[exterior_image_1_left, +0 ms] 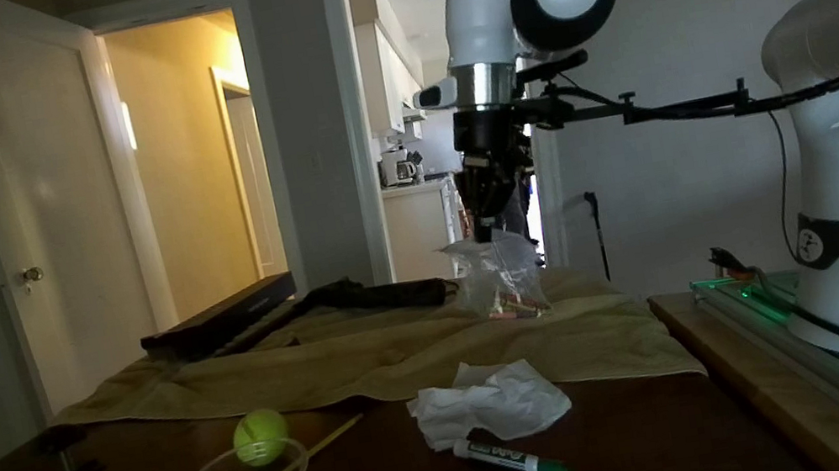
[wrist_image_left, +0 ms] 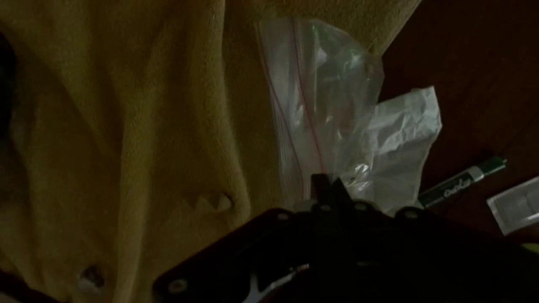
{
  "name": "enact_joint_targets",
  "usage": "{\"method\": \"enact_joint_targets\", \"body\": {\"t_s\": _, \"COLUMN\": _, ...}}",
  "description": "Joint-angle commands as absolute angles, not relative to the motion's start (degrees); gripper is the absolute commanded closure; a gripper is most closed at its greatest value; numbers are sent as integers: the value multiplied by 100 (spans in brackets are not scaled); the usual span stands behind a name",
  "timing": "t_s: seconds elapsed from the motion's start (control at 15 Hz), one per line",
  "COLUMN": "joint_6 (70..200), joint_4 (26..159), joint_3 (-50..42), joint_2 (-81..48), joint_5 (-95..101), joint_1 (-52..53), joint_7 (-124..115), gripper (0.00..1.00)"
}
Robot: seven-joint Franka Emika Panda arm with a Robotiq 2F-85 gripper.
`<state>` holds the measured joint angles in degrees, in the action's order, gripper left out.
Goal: Move the clear plastic to the left.
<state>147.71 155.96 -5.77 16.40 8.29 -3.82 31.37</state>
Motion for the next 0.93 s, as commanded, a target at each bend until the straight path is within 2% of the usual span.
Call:
{"method": "enact_joint_targets", "body": {"t_s": 0.0, "joint_6": 14803, "joint_4": 15381, "joint_3": -572, "joint_2": 2039, "joint_5": 695, "joint_1": 40, "joint_7": 3187, "gripper": 100}}
{"method": "enact_joint_targets", "body": {"t_s": 0.2, "joint_6": 14896, "joint_4": 15091, "joint_3": -768, "joint_2": 1978, "joint_5": 479, "joint_1": 598, "joint_7": 3953, "gripper": 100}}
{"method": "enact_joint_targets", "body": {"t_s": 0.27, "joint_6": 14905, "joint_4": 15238, "joint_3": -608, "joint_2": 1979, "joint_5": 803, "joint_1": 273, "joint_7": 3334, "gripper": 99}}
{"method": "enact_joint_targets", "body": {"t_s": 0.87, "joint_6": 15227, "joint_4": 15037, "joint_3": -746, "joint_2": 1790, "joint_5": 629, "joint_1": 524, "joint_7": 3860, "gripper": 100}}
